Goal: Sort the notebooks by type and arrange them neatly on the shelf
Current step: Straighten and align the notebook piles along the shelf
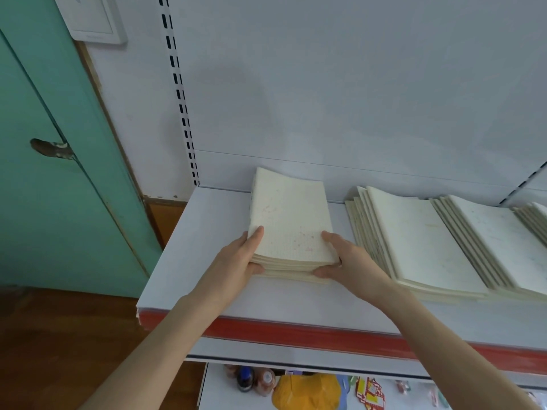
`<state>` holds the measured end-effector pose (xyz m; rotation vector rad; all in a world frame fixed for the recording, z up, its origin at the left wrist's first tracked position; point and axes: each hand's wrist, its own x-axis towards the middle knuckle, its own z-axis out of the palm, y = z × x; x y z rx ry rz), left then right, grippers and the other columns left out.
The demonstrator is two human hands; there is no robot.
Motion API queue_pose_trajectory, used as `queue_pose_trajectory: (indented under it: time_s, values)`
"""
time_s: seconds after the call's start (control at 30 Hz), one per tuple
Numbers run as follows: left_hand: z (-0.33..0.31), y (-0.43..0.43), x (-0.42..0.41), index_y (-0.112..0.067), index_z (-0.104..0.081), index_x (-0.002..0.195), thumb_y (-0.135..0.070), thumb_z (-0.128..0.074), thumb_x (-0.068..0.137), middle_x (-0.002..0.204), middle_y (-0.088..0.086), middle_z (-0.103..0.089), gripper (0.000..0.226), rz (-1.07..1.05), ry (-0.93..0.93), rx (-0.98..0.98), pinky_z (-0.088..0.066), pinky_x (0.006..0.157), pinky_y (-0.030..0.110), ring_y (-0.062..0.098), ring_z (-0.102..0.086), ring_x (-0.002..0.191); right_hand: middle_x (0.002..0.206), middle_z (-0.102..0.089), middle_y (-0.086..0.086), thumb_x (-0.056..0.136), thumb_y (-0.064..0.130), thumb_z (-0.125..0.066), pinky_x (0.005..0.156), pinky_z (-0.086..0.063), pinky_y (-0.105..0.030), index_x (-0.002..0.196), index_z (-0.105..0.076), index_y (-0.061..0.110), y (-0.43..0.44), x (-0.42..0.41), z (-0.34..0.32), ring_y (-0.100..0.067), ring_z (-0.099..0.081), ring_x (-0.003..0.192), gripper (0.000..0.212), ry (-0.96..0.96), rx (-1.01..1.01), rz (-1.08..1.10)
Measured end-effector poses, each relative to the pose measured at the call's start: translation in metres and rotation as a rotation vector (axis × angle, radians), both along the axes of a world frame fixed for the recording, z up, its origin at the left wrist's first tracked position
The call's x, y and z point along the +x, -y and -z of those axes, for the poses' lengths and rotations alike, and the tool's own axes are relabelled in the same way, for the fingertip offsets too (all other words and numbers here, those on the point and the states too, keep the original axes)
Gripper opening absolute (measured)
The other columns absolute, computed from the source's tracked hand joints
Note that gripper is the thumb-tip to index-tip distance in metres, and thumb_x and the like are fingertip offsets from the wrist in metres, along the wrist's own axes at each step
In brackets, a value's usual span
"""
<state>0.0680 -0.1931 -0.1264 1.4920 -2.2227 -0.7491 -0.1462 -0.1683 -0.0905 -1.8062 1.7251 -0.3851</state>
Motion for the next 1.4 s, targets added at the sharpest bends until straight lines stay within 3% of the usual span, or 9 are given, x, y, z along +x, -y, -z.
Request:
queue_pose_trajectory:
  time_s: [0.1, 0.2, 0.3, 0.4, 0.77, 1.0, 1.17, 1.3, 1.4]
  values:
    - [0.001, -0.001, -0.001, -0.019, -0.013, 0.148, -0.01, -0.054, 0.092, 0.15, 0.009, -0.029, 0.07, -0.005, -0.032, -0.013, -0.026, 0.109, 0.025, 0.02, -0.035, 0.132, 0.13, -0.044, -0.008, 0.087, 0.019, -0.063, 0.077, -0.035, -0.018, 0.135, -0.033, 0.01, 0.001, 0.0, -0.003, -0.014, -0.046, 0.094, 0.058, -0.035, 0.013, -0.008]
    - [0.003, -0.004, 0.001, -0.03, 0.0, 0.148, -0.019, -0.061, 0.089, 0.154, 0.01, -0.015, 0.085, 0.008, 0.002, 0.067, -0.025, 0.113, 0.032, 0.022, -0.027, 0.137, 0.134, -0.037, -0.005, 0.082, 0.026, -0.069, 0.088, -0.037, -0.023, 0.143, -0.019, 0.016, 0.0, 0.001, -0.001, -0.016, -0.046, 0.104, 0.08, -0.093, 0.055, -0.052]
    - [0.003, -0.005, 0.001, -0.031, 0.006, 0.147, -0.018, -0.062, 0.088, 0.148, 0.008, -0.029, 0.091, 0.037, 0.059, 0.061, -0.031, 0.106, 0.029, 0.019, -0.037, 0.129, 0.144, -0.026, -0.006, 0.079, 0.028, -0.072, 0.099, -0.034, -0.027, 0.146, -0.004, 0.018, -0.001, 0.003, 0.008, -0.023, -0.038, 0.123, 0.096, -0.188, 0.036, -0.088]
    - [0.003, -0.006, 0.001, -0.028, 0.004, 0.148, -0.014, -0.058, 0.091, 0.141, 0.008, -0.038, 0.086, 0.03, 0.054, 0.016, -0.034, 0.101, 0.025, 0.017, -0.043, 0.123, 0.148, -0.021, -0.006, 0.083, 0.026, -0.068, 0.105, -0.033, -0.031, 0.147, -0.002, 0.018, -0.003, 0.004, 0.012, -0.025, -0.035, 0.129, 0.093, -0.181, -0.002, -0.063]
    - [0.008, -0.008, 0.002, -0.028, -0.01, 0.148, -0.009, -0.058, 0.089, 0.134, 0.008, -0.047, 0.078, -0.033, -0.091, -0.029, -0.034, 0.098, 0.017, 0.016, -0.048, 0.12, 0.133, -0.046, -0.006, 0.08, 0.018, -0.071, 0.086, -0.038, -0.023, 0.142, -0.028, 0.018, -0.001, -0.001, 0.01, -0.021, -0.048, 0.114, 0.075, -0.066, -0.054, 0.03]
    - [0.006, -0.005, 0.0, -0.027, 0.002, 0.147, -0.008, -0.062, 0.087, 0.129, 0.009, -0.052, 0.09, -0.063, -0.112, 0.001, -0.037, 0.091, 0.017, 0.017, -0.053, 0.113, 0.132, -0.047, -0.007, 0.081, 0.028, -0.07, 0.089, -0.042, -0.03, 0.148, -0.003, 0.023, 0.0, -0.001, 0.017, -0.024, -0.051, 0.113, 0.094, -0.144, 0.005, 0.042]
    - [0.007, -0.007, -0.002, -0.027, 0.0, 0.148, -0.006, -0.059, 0.089, 0.128, 0.008, -0.052, 0.086, -0.096, -0.129, -0.001, -0.032, 0.087, 0.012, 0.015, -0.051, 0.11, 0.132, -0.048, -0.008, 0.082, 0.029, -0.068, 0.086, -0.043, -0.031, 0.148, 0.0, 0.024, 0.0, 0.001, 0.013, -0.026, -0.051, 0.112, 0.095, -0.175, 0.016, 0.05]
    - [0.009, -0.009, -0.003, -0.027, 0.004, 0.148, -0.006, -0.054, 0.091, 0.128, 0.009, -0.05, 0.084, -0.073, -0.114, 0.004, -0.036, 0.092, 0.02, 0.017, -0.05, 0.113, 0.132, -0.046, -0.008, 0.082, 0.029, -0.068, 0.089, -0.044, -0.032, 0.147, 0.011, 0.022, 0.0, 0.005, 0.014, -0.025, -0.05, 0.112, 0.103, -0.197, 0.071, 0.007]
    - [0.01, -0.008, 0.0, -0.027, 0.0, 0.148, -0.006, -0.055, 0.091, 0.126, 0.011, -0.052, 0.082, -0.075, -0.132, -0.019, -0.038, 0.091, 0.02, 0.019, -0.052, 0.112, 0.132, -0.046, -0.009, 0.084, 0.029, -0.066, 0.086, -0.041, -0.027, 0.148, 0.008, 0.02, 0.0, 0.003, 0.016, -0.024, -0.05, 0.112, 0.099, -0.193, 0.039, 0.017]
